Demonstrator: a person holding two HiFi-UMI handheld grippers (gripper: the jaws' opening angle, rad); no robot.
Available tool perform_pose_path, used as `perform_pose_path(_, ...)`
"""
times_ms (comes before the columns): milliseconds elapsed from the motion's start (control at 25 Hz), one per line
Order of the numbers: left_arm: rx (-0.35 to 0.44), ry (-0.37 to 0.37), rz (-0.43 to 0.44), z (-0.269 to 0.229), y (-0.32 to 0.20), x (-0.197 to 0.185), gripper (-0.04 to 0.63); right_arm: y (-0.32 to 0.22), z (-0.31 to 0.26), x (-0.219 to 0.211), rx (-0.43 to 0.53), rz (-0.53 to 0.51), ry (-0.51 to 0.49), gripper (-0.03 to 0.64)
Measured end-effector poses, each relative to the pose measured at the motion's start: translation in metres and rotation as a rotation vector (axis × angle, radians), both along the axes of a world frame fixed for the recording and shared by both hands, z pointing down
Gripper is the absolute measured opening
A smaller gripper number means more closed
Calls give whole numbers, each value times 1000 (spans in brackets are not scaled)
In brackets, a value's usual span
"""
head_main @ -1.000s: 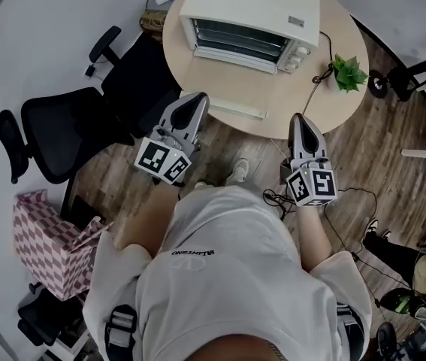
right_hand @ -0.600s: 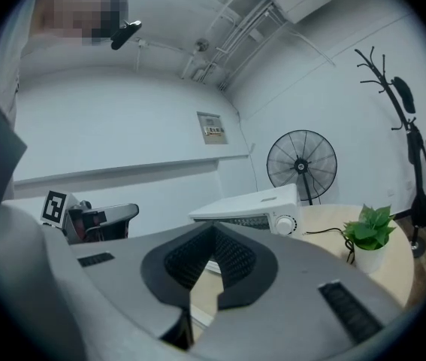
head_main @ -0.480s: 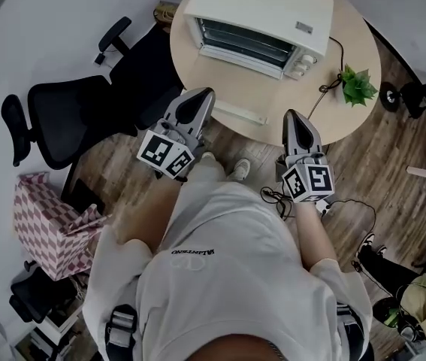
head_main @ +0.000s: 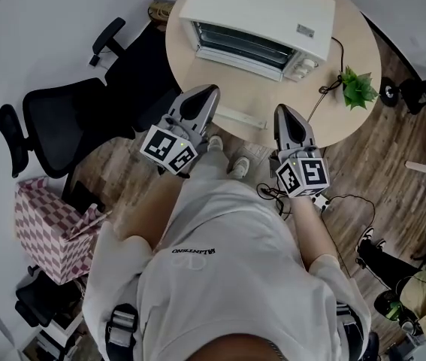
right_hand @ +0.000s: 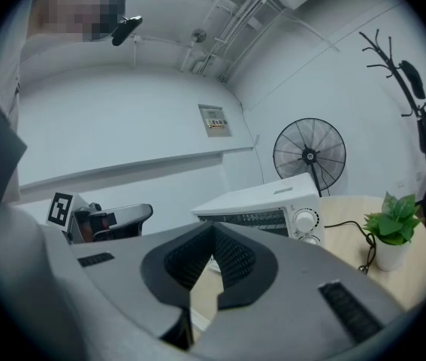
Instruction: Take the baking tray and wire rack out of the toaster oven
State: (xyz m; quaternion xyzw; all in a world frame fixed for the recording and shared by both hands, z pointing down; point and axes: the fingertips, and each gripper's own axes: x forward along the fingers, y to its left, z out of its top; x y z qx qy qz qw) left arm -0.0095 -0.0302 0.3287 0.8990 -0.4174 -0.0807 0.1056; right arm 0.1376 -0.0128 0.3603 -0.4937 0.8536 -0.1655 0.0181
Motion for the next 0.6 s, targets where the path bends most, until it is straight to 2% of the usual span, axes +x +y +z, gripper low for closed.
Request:
perform_pose_path(320, -56, 77, 54, 16, -50, -9, 2, -38, 10, -25, -42, 20, -51, 2)
perform_pose_path(600, -146, 162, 126, 51, -92, -13, 3, -83, 22, -50, -92, 48, -135, 3)
